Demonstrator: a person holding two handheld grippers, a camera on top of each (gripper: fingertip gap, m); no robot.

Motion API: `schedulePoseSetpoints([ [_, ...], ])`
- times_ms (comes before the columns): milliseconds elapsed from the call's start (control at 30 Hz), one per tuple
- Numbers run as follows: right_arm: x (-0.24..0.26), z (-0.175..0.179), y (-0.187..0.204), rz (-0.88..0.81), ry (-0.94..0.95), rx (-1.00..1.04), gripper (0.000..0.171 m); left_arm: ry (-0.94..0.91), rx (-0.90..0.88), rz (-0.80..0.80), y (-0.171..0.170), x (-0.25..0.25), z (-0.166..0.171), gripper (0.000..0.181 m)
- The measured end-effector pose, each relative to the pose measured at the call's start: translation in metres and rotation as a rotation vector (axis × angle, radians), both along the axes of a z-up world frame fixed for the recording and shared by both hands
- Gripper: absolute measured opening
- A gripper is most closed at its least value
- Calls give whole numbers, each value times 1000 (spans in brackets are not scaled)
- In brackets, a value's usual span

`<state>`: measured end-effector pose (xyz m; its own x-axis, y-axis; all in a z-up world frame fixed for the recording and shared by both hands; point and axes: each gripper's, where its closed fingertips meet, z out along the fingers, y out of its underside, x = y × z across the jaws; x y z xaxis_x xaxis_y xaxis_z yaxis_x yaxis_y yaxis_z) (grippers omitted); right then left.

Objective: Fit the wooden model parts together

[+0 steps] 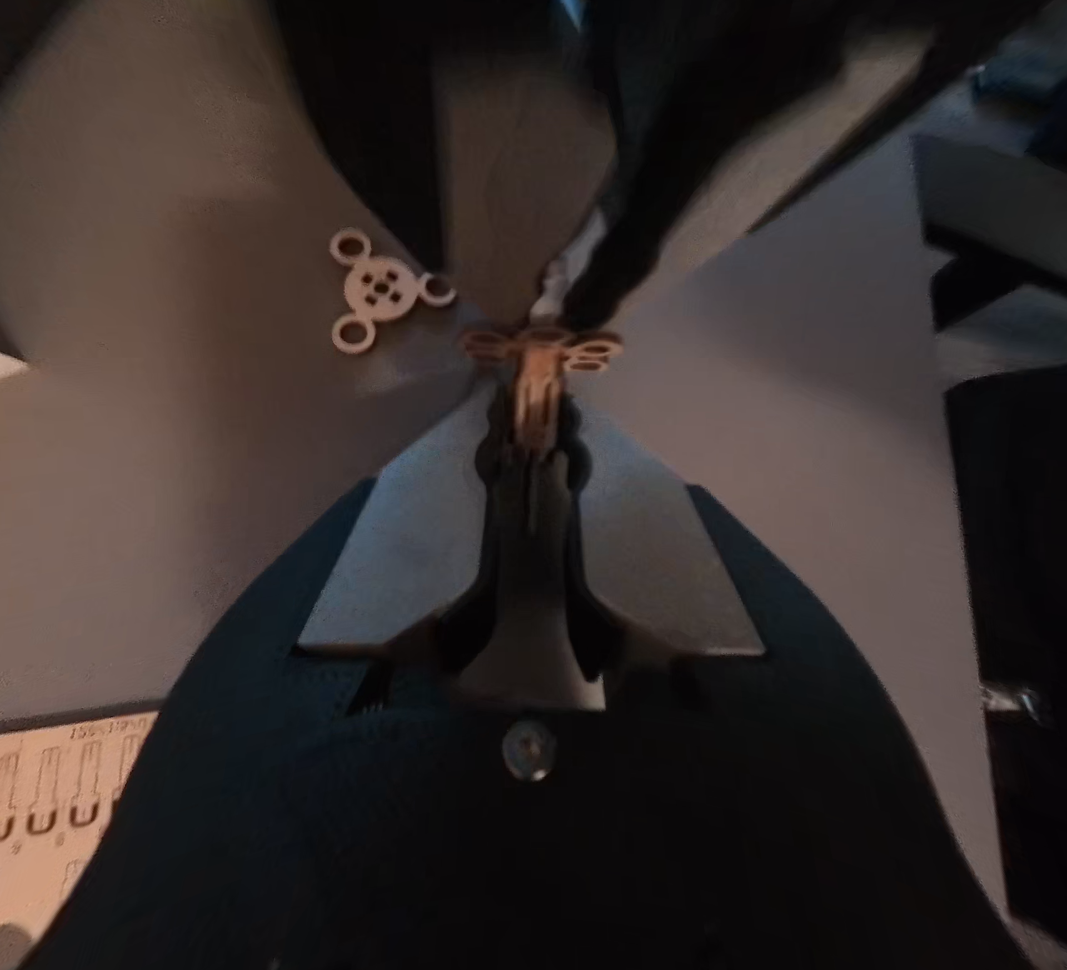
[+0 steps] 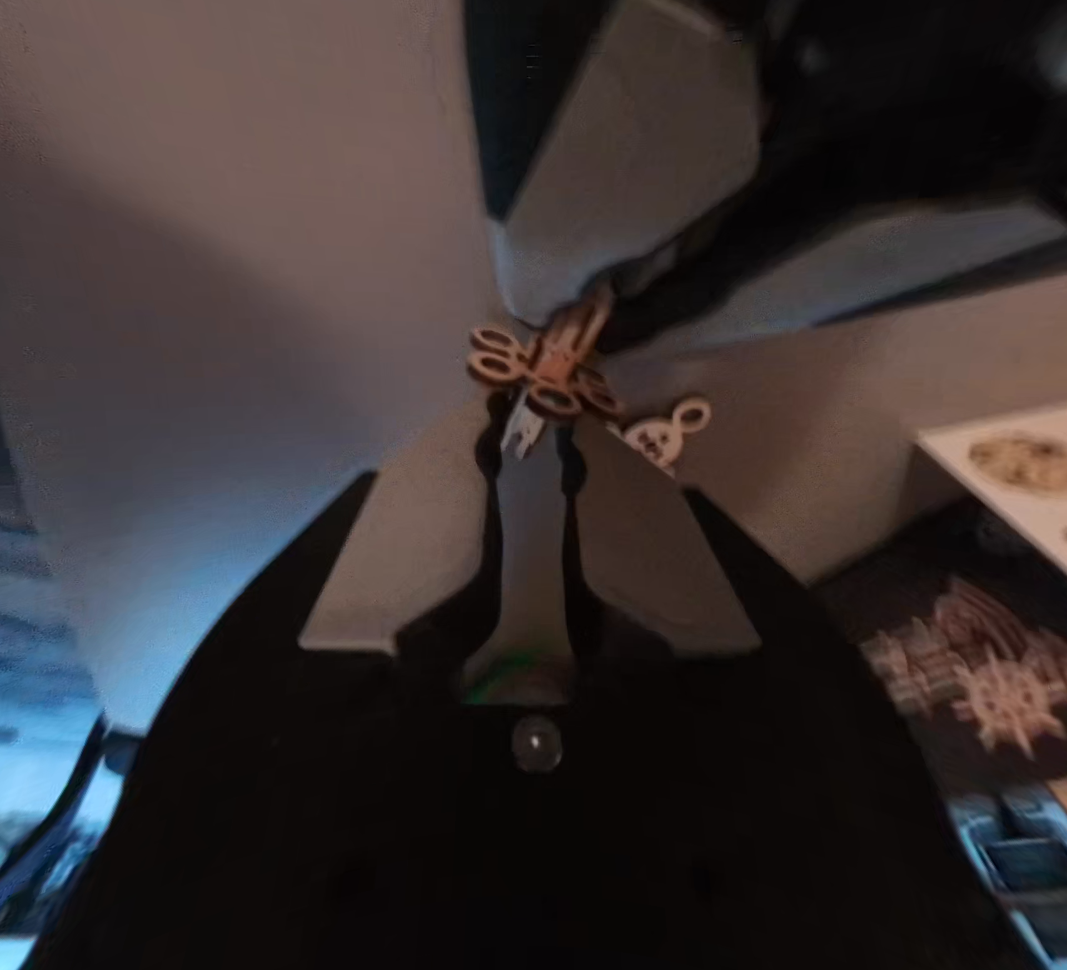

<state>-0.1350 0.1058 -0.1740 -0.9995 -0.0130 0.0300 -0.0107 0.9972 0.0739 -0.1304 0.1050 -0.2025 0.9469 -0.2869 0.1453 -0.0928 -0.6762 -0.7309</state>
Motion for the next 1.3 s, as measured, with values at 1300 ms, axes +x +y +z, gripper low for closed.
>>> schedulePoseSetpoints([
  [1300,50,149,-66,-114,493,-964,22,-368,976,-505,-61,55,145,14],
])
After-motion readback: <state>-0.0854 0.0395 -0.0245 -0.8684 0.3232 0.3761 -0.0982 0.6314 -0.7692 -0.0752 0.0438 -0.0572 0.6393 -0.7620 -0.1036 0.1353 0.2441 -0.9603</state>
